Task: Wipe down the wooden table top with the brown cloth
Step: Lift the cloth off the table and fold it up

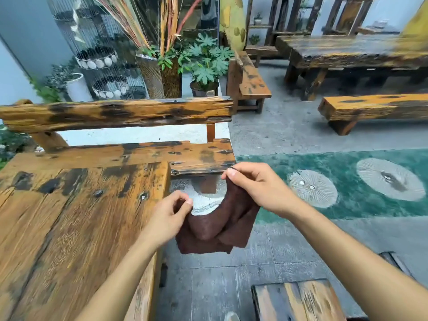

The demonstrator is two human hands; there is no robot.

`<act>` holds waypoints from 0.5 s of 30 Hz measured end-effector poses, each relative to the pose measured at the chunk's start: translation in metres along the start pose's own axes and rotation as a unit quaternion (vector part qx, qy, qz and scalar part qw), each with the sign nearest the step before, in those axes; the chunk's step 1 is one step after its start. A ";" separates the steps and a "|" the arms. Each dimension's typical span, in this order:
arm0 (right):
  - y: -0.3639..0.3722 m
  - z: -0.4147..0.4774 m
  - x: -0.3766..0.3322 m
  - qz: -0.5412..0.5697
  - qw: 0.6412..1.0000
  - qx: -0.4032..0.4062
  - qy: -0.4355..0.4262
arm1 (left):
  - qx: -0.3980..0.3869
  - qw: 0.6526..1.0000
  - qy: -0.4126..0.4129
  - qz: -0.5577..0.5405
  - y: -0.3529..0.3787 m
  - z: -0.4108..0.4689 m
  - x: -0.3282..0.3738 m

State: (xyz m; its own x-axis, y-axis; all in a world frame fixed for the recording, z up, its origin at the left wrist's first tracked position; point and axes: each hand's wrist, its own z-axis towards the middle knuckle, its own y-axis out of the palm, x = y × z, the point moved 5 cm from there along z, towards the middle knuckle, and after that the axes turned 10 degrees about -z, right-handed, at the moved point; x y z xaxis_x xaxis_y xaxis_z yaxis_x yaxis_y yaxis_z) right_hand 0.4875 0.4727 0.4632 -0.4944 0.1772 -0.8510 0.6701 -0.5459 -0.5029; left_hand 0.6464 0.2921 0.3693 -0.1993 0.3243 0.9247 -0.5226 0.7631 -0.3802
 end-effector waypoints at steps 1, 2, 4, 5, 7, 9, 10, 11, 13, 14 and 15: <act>-0.005 0.026 0.009 -0.005 1.000 -0.021 -0.004 | -0.031 0.999 0.010 0.032 0.009 0.028 0.011; -0.008 0.046 0.016 -0.007 0.999 -0.046 -0.007 | -0.068 0.995 0.025 0.065 0.019 0.049 0.024; -0.016 0.095 0.030 -0.013 0.996 -0.082 -0.013 | -0.140 0.988 0.043 0.056 0.039 0.095 0.045; -0.021 0.121 0.039 -0.030 0.995 -0.092 -0.024 | -0.163 0.986 0.043 0.019 0.050 0.121 0.054; -0.030 0.164 0.055 -0.085 0.991 -0.093 -0.052 | -0.167 0.984 0.035 -0.052 0.065 0.168 0.062; -0.045 0.215 0.084 -0.101 0.991 -0.074 -0.054 | -0.138 0.985 0.040 -0.095 0.076 0.231 0.065; -0.055 0.239 0.100 -0.089 0.993 -0.059 -0.043 | -0.123 0.985 0.044 -0.115 0.081 0.265 0.062; -0.064 0.257 0.114 -0.078 0.996 -0.040 -0.030 | -0.114 0.983 0.042 -0.137 0.085 0.289 0.061; -0.087 0.296 0.150 -0.053 0.999 -0.001 0.011 | -0.120 0.980 0.043 -0.150 0.096 0.348 0.057; -0.096 0.311 0.168 -0.030 0.999 0.007 0.034 | -0.128 0.980 0.043 -0.145 0.101 0.373 0.054; -0.105 0.326 0.188 -0.017 0.998 0.006 0.055 | -0.138 0.979 0.046 -0.140 0.105 0.401 0.054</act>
State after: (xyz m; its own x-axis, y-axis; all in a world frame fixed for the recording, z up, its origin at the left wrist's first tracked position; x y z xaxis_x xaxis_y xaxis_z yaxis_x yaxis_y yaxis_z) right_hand 0.1440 0.2967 0.4056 -0.4526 0.2848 -0.8450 0.6464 -0.5480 -0.5309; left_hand 0.2489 0.1656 0.3862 0.0026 0.1206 0.9927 -0.2991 0.9473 -0.1143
